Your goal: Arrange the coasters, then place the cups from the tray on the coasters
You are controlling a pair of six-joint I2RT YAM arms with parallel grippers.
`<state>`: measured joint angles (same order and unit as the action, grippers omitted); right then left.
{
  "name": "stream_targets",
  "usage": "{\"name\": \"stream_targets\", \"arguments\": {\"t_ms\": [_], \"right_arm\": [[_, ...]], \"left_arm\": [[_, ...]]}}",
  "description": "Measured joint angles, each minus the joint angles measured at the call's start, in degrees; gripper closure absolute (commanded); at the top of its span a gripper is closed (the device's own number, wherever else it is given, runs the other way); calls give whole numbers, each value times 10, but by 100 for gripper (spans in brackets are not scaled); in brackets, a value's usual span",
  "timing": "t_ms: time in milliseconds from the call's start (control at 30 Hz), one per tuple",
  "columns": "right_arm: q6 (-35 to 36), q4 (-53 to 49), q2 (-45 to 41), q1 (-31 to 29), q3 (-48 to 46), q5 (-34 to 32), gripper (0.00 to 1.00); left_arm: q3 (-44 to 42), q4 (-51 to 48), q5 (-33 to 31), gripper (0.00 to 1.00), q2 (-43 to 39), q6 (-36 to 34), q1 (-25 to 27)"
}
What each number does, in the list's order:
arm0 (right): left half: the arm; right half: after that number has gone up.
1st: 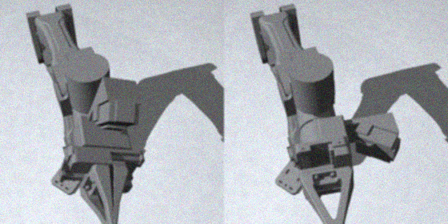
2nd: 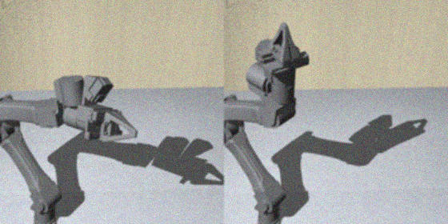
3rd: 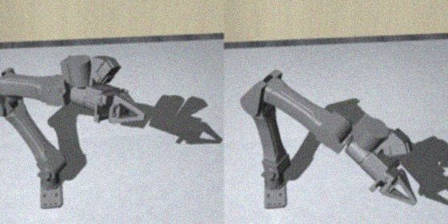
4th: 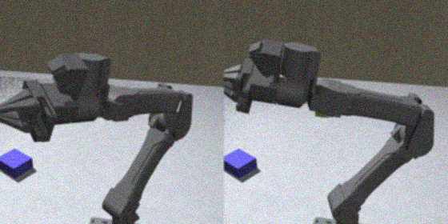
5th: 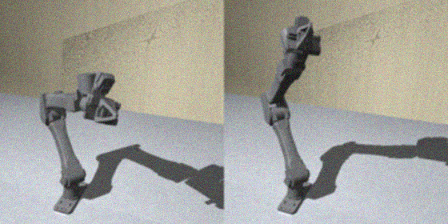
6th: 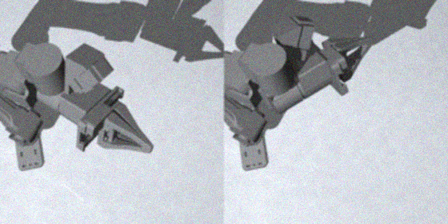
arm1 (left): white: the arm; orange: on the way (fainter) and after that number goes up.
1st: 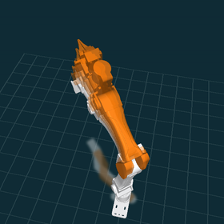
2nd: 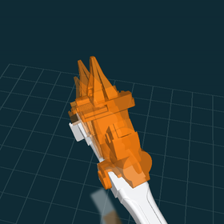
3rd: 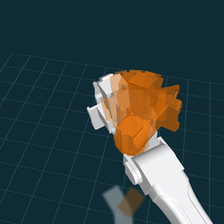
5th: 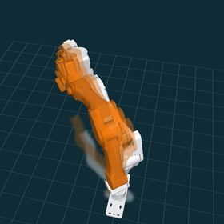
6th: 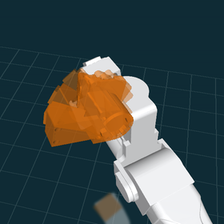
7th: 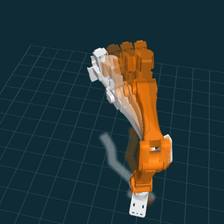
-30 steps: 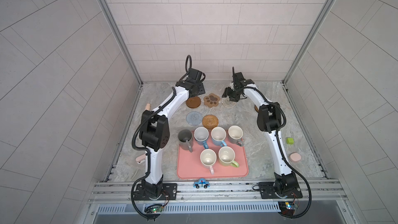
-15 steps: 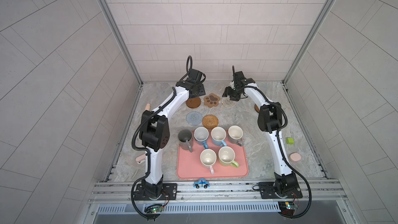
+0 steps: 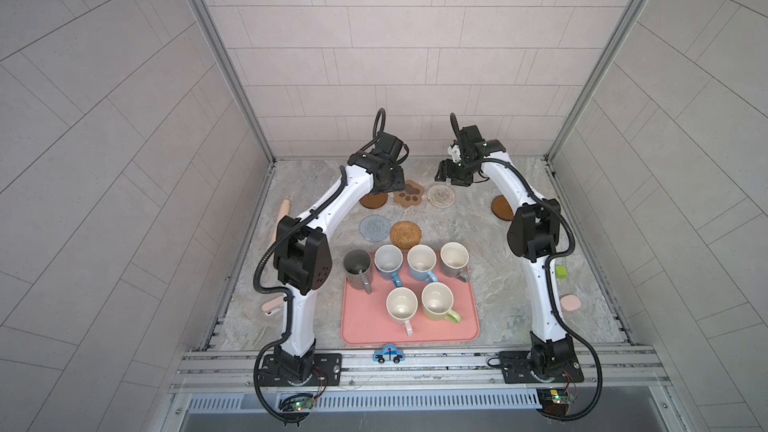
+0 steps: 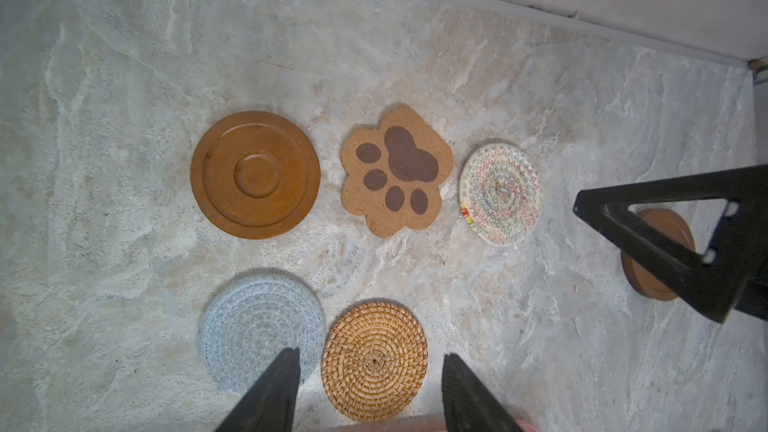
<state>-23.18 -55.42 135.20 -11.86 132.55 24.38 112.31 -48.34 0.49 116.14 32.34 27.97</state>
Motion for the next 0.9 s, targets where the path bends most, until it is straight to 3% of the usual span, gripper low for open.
{"name": "stream_targets", "arguments": {"t_ms": [633, 900], "right_arm": [[35, 19, -136, 26, -239, -9, 32], [37, 34, -171, 40, -309, -10, 32]], "left_arm": [[38, -81, 120, 39, 104, 24, 42], [40, -83, 137, 39, 111, 33, 43]]}}
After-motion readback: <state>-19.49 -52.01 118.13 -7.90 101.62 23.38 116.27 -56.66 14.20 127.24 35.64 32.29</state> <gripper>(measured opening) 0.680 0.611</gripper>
